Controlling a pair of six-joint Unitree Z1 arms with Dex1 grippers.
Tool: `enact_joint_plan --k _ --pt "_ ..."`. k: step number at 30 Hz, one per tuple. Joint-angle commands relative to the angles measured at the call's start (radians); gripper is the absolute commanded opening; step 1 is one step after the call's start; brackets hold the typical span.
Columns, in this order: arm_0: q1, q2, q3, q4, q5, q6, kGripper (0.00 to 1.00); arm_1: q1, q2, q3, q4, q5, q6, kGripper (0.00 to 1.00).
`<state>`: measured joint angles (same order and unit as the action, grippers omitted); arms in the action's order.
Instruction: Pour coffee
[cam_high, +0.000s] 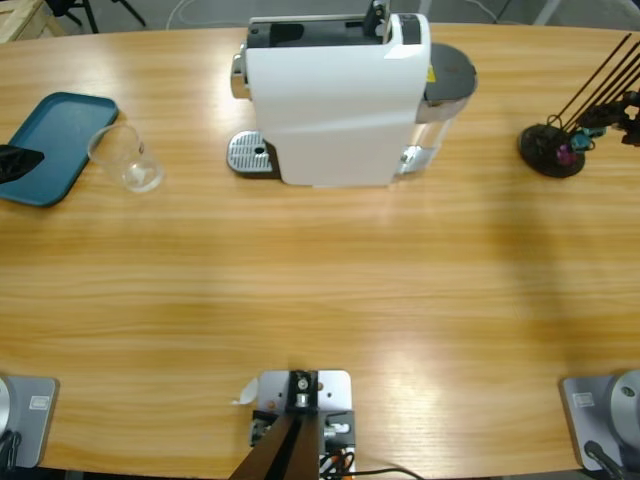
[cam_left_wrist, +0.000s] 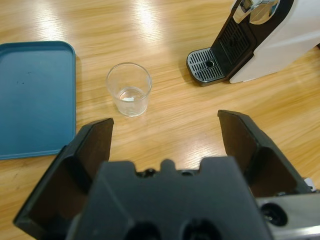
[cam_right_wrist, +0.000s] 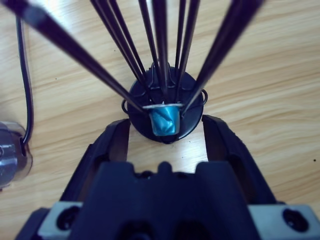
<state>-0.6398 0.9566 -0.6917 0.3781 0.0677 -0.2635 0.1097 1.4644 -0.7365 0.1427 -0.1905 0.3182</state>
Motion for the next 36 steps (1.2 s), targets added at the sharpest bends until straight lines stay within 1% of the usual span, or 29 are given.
enact_joint_plan --k 1,15,22,36 --pt "-0.008 -0.009 0.041 -0.015 0.014 -0.004 0.899 0.015 0.057 0.003 -0.009 -0.01 0.028 0.6" --pt "-0.008 -0.01 0.041 -0.016 0.017 -0.005 0.899 0.015 0.066 0.011 -0.005 -0.02 0.028 0.586" --pt "-0.008 -0.009 0.041 -0.016 0.018 -0.005 0.899 0.015 0.015 0.05 -0.012 -0.044 0.028 0.586" --pt "-0.008 -0.01 0.042 -0.018 0.017 -0.005 0.899 0.022 0.021 0.044 -0.038 -0.035 0.028 0.586"
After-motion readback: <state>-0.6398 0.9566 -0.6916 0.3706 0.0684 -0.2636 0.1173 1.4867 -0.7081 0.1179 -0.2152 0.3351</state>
